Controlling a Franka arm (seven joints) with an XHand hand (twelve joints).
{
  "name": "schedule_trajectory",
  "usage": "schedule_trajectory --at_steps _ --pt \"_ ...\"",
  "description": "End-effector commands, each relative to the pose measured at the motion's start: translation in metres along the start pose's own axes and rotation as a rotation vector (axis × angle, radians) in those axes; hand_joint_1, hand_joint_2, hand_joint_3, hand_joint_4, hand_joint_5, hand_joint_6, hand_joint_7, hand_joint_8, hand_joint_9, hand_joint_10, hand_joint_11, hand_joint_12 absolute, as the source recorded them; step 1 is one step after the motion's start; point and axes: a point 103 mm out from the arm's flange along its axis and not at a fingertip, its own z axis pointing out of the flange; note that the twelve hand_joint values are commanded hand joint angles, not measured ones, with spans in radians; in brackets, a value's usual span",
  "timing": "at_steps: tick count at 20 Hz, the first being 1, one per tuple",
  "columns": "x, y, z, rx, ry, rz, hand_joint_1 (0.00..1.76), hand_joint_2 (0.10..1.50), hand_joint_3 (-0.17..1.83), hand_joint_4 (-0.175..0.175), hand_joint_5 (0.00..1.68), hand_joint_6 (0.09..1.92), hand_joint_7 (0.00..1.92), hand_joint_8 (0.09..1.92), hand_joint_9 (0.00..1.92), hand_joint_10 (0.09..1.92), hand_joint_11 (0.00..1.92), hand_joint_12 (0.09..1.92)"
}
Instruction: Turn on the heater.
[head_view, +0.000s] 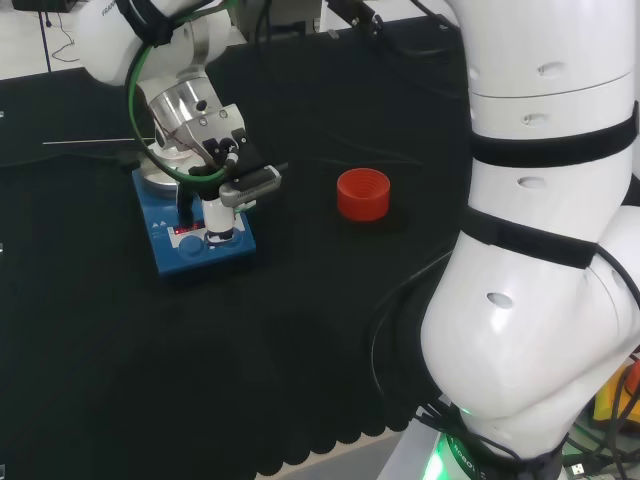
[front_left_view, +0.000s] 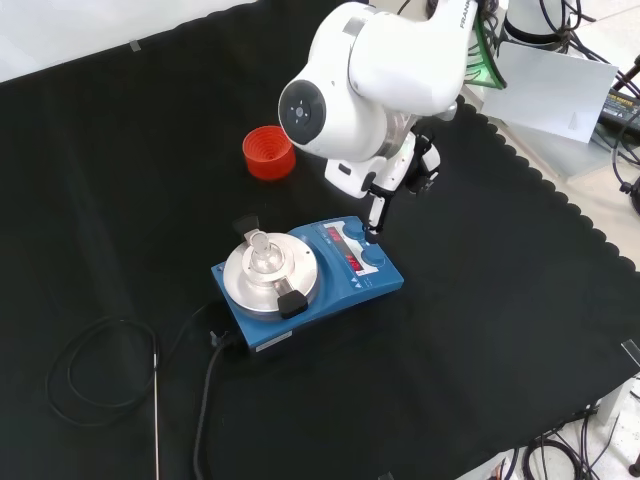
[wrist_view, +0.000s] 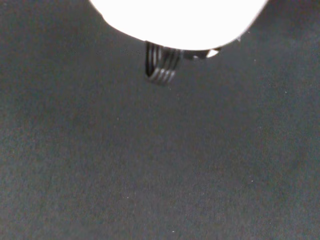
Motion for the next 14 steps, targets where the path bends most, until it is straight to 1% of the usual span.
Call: schedule_trajectory --at_steps 1,7,9,14 --pt "-0.0026 0.0068 0.0017 0.017 -0.009 0.01 1.47 0.46 1.38 -0.011 0.36 0.17 1.58 1.67 1.64 1.49 1.54 1.51" --pt "-0.0072 0.012 0.0023 0.024 -0.001 0.011 1.47 0.46 1.38 -0.01 0.37 0.16 1.58 1.67 1.64 1.49 1.54 1.51" --pt "-0.0013 0.0134 -0.0003 0.032 -0.012 0.018 1.47 0.46 1.38 -0.011 0.37 0.16 1.58 1.67 1.64 1.49 1.54 1.51" --pt "-0.0013 0.0153 0.0006 0.039 -0.008 0.018 1.47 0.46 1.39 -0.011 0.38 0.15 1.58 1.66 1.64 1.49 1.54 1.51"
